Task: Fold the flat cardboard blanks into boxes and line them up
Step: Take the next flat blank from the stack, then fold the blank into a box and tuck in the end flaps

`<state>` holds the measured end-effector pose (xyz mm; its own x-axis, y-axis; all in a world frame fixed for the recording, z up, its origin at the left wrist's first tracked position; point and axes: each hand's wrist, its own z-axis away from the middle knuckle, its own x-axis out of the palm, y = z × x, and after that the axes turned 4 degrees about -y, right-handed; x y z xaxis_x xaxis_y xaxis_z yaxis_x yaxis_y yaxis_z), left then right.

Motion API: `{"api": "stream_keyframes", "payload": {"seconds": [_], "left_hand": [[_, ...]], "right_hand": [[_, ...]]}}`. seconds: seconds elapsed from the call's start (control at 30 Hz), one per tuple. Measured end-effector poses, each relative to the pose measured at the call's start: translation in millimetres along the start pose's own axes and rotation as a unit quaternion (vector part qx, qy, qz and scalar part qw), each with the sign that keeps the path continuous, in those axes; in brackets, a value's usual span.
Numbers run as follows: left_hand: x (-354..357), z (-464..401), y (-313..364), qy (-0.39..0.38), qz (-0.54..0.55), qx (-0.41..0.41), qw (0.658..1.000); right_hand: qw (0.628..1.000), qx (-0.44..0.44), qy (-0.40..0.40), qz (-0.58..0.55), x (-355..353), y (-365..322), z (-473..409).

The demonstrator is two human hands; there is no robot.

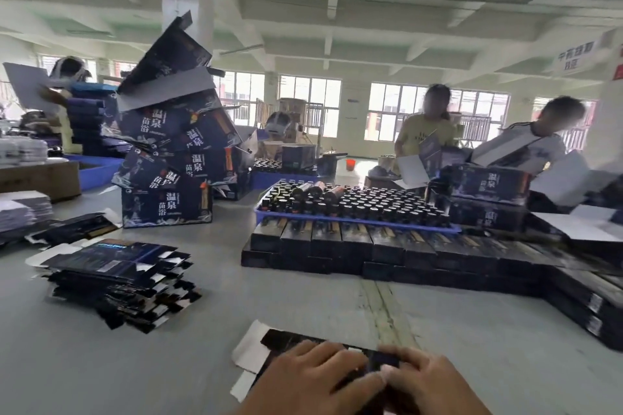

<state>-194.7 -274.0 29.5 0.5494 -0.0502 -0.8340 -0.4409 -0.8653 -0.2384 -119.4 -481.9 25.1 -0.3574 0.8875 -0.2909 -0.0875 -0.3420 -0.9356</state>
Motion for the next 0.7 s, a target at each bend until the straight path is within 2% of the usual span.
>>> {"api": "stream_keyframes", "payload": {"seconds": [0.03, 0.07, 0.17, 0.3, 0.43, 0.57, 0.63, 0.7], "left_hand": [[-1.9, -4.1, -2.0, -0.064, 0.057, 0.0, 0.996], [10.2, -6.0, 4.3, -0.089, 0.055, 0.014, 0.994], [26.5, -0.7, -0.1, -0.106, -0.007, 0.016, 0.994], [27.3, -3.1, -1.7, -0.151, 0.011, -0.054, 0.987], [28.5, -5.7, -1.2, -0.179, 0.011, -0.046, 0.983], [14.8, -5.3, -4.7, -0.162, 0.067, -0.102, 0.979], [13.3, -1.2, -11.2, -0.093, 0.08, -0.142, 0.982], [14.3, 4.2, -16.8, -0.088, 0.084, -0.194, 0.973]], "right_hand": [[1.0, -0.009, -0.014, 0.004, -1.9, 0.2, 1.4], [1.0, -0.018, -0.025, 0.005, -3.1, 0.6, 1.0], [0.999, -0.015, -0.044, 0.002, -6.7, 5.1, -4.4], [0.998, -0.017, -0.065, -0.007, -7.1, 4.7, -2.4], [0.998, -0.028, -0.057, -0.019, -5.5, 6.4, -2.7], [0.996, -0.04, -0.038, -0.069, -6.0, 8.7, -3.2], [0.991, -0.027, -0.035, -0.123, -6.4, 8.5, -2.6], [0.986, -0.022, -0.046, -0.156, -7.0, 7.4, -0.9]]}}
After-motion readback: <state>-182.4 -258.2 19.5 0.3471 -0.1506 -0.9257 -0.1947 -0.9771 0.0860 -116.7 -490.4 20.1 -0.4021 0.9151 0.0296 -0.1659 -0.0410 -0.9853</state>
